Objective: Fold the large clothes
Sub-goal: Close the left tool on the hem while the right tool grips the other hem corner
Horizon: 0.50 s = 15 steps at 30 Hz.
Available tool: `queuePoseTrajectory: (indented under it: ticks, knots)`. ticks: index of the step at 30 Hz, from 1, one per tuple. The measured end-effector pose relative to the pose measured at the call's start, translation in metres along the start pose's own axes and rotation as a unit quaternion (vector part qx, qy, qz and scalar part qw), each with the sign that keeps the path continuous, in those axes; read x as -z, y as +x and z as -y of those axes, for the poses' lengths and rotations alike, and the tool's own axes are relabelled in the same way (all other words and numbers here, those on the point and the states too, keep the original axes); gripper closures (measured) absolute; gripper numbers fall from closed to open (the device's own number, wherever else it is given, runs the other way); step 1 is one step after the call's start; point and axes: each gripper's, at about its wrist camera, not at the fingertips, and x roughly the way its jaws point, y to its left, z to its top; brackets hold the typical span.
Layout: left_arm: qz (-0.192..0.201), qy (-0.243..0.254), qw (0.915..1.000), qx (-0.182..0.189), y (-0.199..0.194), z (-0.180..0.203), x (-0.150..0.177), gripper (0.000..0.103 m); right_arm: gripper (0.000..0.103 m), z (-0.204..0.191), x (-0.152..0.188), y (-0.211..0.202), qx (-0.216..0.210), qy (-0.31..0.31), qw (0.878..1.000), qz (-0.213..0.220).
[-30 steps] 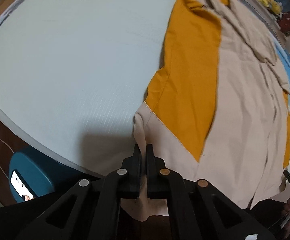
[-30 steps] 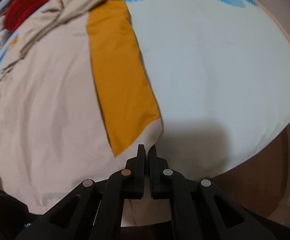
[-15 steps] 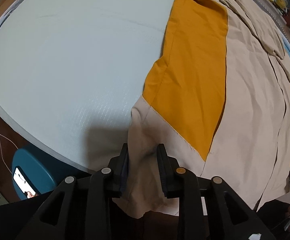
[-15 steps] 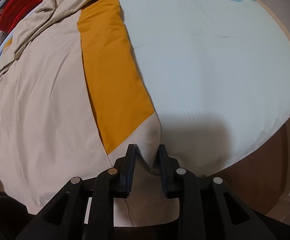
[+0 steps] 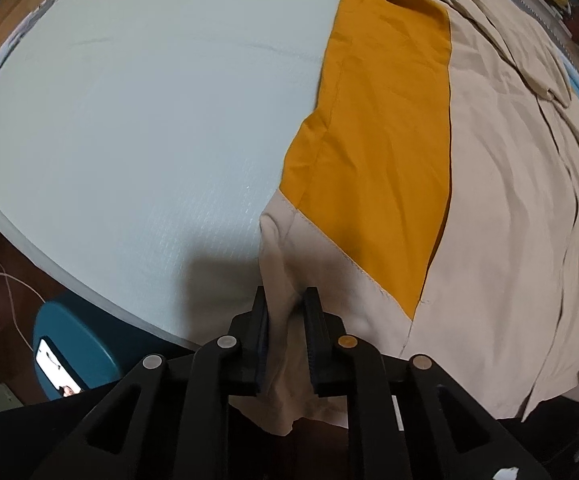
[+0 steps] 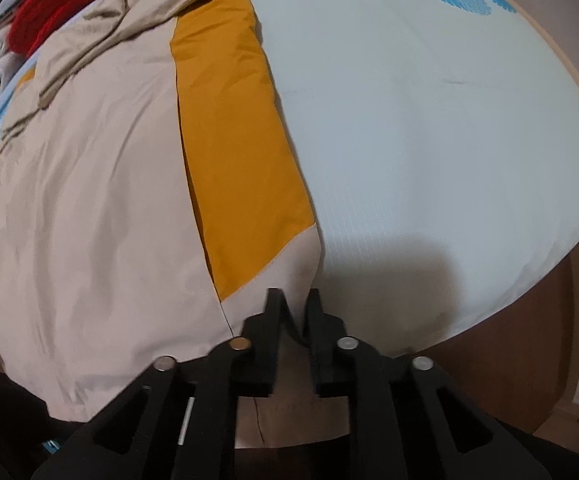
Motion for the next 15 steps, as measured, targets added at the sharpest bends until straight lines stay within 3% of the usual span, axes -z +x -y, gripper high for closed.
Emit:
queuePoseTrajectory:
  ticks: [5, 6, 8, 12, 15]
  knots:
    - [0.008, 0.017, 0.9998, -0.01, -0.001, 0.008, 0.002, 0.091, 0.084, -0.005, 0.0, 0.0, 0.014, -0.008, 1.0, -0.001]
    - [0.011, 0.024, 0.9996, -0.009, -0.002, 0.015, 0.004, 0.097, 0.087, -0.007, 0.0, -0.001, 0.017, -0.01, 1.0, 0.0]
    - [0.016, 0.029, 0.9994, -0.005, -0.004, 0.027, 0.006, 0.1, 0.099, -0.01, -0.001, -0.006, 0.011, -0.012, 1.0, 0.009]
    - [0.032, 0.03, 0.999, 0.007, -0.017, 0.029, 0.01, 0.1, 0.1, -0.002, -0.002, -0.03, -0.015, 0.017, 0.999, 0.048]
    - [0.016, 0.025, 0.9995, 0.009, -0.01, 0.024, 0.001, 0.098, 0.098, 0.005, -0.002, -0.029, -0.027, 0.039, 0.998, 0.042]
